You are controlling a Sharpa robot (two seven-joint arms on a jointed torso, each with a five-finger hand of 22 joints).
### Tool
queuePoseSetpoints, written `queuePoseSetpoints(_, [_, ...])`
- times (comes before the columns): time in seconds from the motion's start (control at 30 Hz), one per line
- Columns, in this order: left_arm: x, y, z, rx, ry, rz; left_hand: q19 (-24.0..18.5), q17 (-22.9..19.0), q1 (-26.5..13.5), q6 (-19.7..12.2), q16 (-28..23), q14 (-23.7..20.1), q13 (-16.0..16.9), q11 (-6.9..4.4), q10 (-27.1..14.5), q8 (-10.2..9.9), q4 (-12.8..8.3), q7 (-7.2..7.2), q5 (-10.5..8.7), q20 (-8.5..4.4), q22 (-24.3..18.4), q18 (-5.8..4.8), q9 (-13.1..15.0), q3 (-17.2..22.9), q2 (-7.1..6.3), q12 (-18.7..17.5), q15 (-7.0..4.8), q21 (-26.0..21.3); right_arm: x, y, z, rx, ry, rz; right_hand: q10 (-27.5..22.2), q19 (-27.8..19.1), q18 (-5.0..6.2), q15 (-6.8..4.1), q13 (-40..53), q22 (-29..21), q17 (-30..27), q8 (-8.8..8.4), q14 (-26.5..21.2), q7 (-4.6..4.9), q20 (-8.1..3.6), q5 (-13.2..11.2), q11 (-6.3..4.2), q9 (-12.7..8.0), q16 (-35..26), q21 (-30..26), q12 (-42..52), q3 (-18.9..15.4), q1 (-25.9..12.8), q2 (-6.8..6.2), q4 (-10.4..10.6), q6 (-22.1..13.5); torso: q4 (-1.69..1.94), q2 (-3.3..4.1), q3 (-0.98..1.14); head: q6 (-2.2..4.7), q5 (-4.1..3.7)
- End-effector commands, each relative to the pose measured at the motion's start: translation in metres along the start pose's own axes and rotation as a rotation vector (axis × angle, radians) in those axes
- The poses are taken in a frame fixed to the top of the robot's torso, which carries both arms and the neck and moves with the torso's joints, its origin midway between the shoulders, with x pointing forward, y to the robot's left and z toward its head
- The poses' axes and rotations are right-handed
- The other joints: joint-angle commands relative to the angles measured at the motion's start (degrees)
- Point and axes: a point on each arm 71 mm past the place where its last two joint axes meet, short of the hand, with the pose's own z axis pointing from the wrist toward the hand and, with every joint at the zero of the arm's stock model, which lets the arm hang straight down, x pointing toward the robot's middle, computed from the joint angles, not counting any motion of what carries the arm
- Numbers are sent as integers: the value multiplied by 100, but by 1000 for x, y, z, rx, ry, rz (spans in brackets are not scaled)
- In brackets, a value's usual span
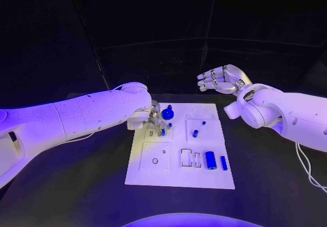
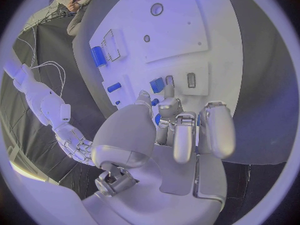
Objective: Assemble the parts on the task board
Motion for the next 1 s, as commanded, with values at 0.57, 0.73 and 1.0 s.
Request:
queuePoseSetpoints(0.57, [4, -4, 3, 5, 29, 27, 40, 1508, 215, -79, 17, 594, -74, -12, -84, 105, -96, 2, 9, 21, 38, -116, 71, 30, 47, -90, 33, 50, 1, 3, 2, -22, 9, 7, 33, 84, 64, -9, -85, -36, -34, -32, 64, 128, 2, 86, 34, -3, -56, -66, 3, 110, 5, -26, -23, 13, -3, -2, -1, -26, -9])
queuePoseSetpoints(0.73, [4, -3, 4, 2, 29, 27, 39, 1508, 256, -91, 17, 594, -89, -12, -93, 120, -111, 2, 9, 21, 46, -117, 88, 50, 66, -104, 34, 54, 0, 2, 2, -22, 9, 7, 33, 84, 64, -9, -85, -36, -34, -32, 64, 128, 2, 86, 34, -3, -56, -66, 3, 110, 5, -26, -23, 13, 1, -2, 1, -32, -15])
queuePoseSetpoints(1.0, [4, -4, 5, 2, 27, 27, 36, 1508, 358, -118, 17, 594, -105, -12, -99, 155, -158, 3, 10, 22, 63, -118, 125, 111, 113, -122, 34, 63, 1, 2, 3, -22, 12, 7, 33, 84, 64, -9, -85, -36, -34, -32, 64, 128, 2, 86, 34, -3, -56, -66, 3, 110, 5, -26, -23, 13, -2, -1, 0, -36, -14])
